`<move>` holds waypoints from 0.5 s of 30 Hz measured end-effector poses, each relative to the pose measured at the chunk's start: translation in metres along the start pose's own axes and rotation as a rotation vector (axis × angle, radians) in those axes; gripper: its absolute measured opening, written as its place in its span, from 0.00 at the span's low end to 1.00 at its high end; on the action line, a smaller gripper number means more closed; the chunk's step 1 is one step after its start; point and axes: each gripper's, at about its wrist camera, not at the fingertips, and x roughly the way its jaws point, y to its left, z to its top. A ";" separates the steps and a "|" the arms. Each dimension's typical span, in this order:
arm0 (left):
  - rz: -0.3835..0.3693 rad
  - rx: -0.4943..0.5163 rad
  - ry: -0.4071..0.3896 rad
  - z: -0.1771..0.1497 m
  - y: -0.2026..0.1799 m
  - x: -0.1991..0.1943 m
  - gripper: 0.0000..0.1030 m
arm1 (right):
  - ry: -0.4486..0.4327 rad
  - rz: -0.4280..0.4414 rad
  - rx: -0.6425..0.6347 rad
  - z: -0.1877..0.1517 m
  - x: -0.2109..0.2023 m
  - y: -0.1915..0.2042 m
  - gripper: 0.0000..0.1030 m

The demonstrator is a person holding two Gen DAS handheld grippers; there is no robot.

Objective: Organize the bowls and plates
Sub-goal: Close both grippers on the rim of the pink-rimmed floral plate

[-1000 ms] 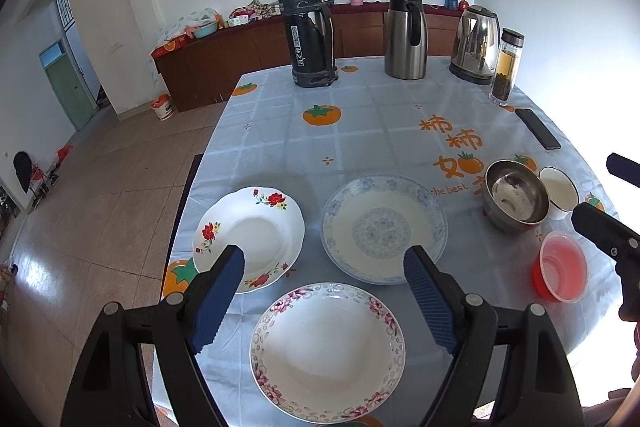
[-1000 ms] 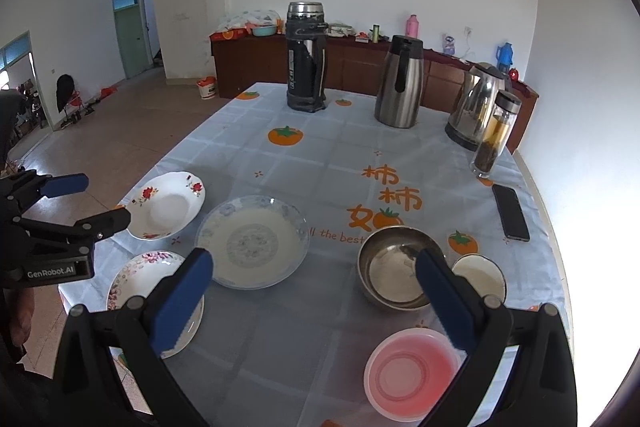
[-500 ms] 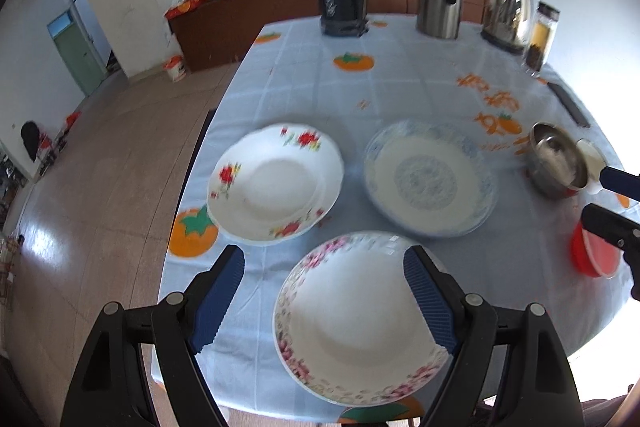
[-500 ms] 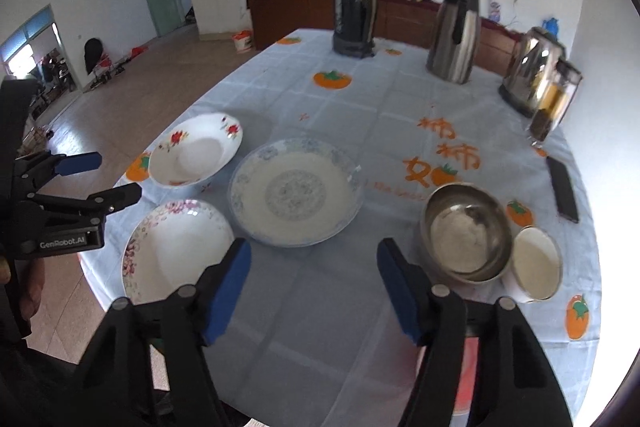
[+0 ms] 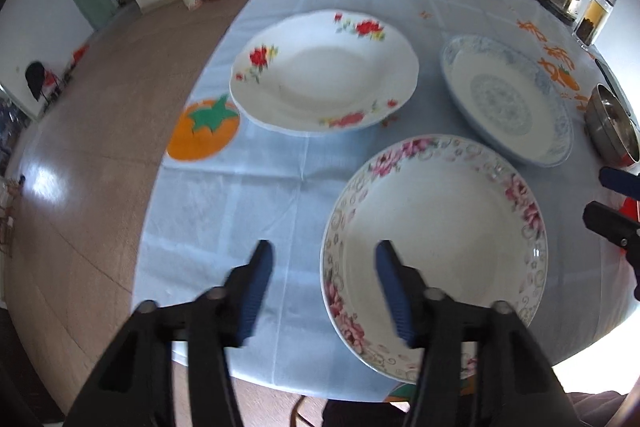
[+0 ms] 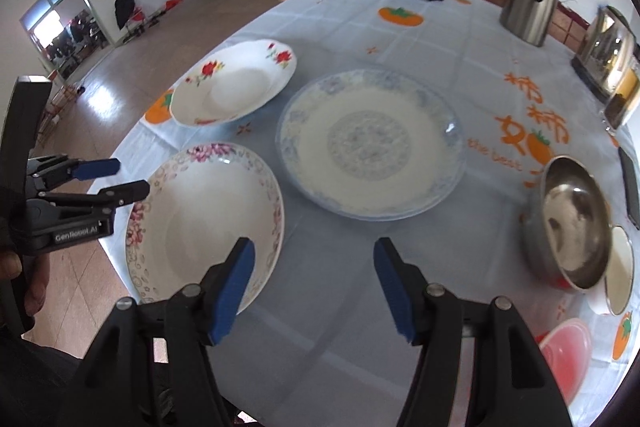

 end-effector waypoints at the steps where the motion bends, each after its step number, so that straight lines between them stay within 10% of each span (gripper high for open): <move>1: -0.003 -0.008 0.013 -0.002 0.002 0.003 0.46 | 0.012 0.011 0.001 0.000 0.004 0.001 0.55; 15: -0.037 -0.022 0.052 -0.013 0.009 0.016 0.44 | 0.127 0.078 0.006 -0.008 0.046 0.008 0.29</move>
